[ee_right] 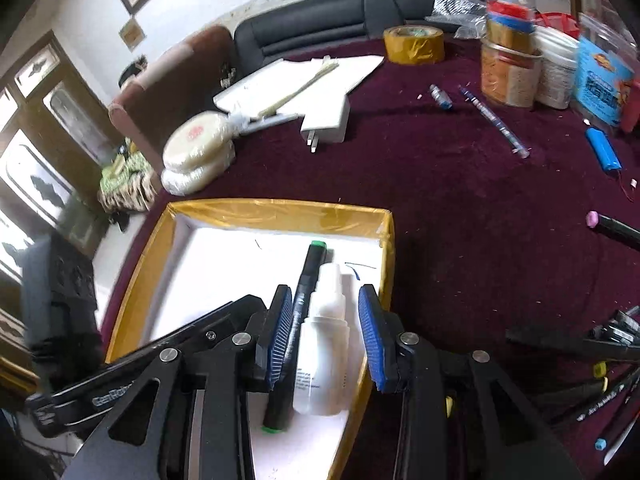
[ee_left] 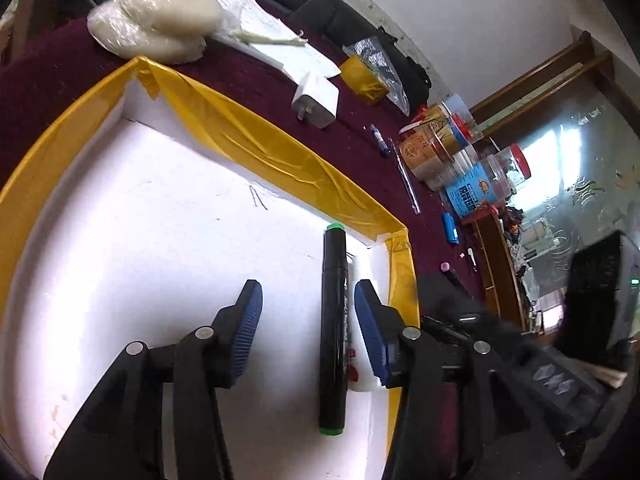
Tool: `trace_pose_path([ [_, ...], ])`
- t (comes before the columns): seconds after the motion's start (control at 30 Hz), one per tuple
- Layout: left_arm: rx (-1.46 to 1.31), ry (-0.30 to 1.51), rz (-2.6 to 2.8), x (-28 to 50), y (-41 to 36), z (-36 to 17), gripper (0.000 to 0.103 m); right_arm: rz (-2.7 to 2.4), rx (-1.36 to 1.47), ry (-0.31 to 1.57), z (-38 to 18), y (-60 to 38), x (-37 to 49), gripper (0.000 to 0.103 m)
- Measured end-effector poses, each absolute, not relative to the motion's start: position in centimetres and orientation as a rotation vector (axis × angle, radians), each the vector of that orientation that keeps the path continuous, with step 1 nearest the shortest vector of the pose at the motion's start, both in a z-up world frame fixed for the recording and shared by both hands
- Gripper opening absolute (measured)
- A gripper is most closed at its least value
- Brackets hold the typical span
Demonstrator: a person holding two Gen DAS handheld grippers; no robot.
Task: Organize rigid objects
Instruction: 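Release the marker in the box and lift both grippers away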
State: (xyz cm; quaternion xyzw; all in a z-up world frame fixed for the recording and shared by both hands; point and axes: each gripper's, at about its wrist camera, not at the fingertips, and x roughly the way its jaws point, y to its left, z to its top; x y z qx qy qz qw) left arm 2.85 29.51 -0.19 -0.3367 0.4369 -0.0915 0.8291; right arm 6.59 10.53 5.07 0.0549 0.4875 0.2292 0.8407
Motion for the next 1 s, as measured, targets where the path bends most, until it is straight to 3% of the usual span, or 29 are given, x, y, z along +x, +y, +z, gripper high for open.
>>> trace_pose_path([
  [0.13,-0.698,0.897,-0.164,1.6,29.7,0.6,0.046,0.456,0.087,0.846,9.5,7.4,3.2,0.031],
  [0.2,-0.677,0.855,-0.157,0.3,29.7,2.2,0.046,0.407,0.029,0.676,12.3,5.0,-0.2,0.04],
  [0.27,-0.63,0.812,-0.16,-1.0,29.0,4.3,0.047,0.347,0.009,0.538,13.9,2.2,-3.2,0.092],
  [0.3,-0.594,0.786,-0.167,-1.9,28.2,5.8,0.052,0.307,0.024,0.469,14.2,0.3,-4.6,0.1],
  [0.33,-0.566,0.764,-0.177,-2.5,27.4,7.0,0.057,0.28,0.039,0.43,14.2,-1.2,-5.3,0.102],
  [0.4,-0.515,0.73,-0.206,-3.6,25.4,9.0,0.078,0.21,0.06,0.439,13.6,-4.6,-5.3,0.102],
  [0.43,-0.482,0.717,-0.226,-4.1,24.1,9.9,0.08,0.175,0.083,0.467,13.0,-6.5,-4.8,0.102],
  [0.6,-0.312,0.759,-0.328,-4.8,15.7,10.7,0.08,0.001,0.274,0.611,7.9,-16.8,-2.3,0.096],
  [0.77,-0.221,0.862,-0.366,-2.9,9.0,8.1,0.08,-0.042,0.424,0.69,3.2,-23.5,-1.9,0.048],
  [1.0,0.079,0.91,-0.347,-0.6,1.3,5.1,0.079,-0.005,0.508,0.734,1.3,-25.1,-1.8,0.047],
])
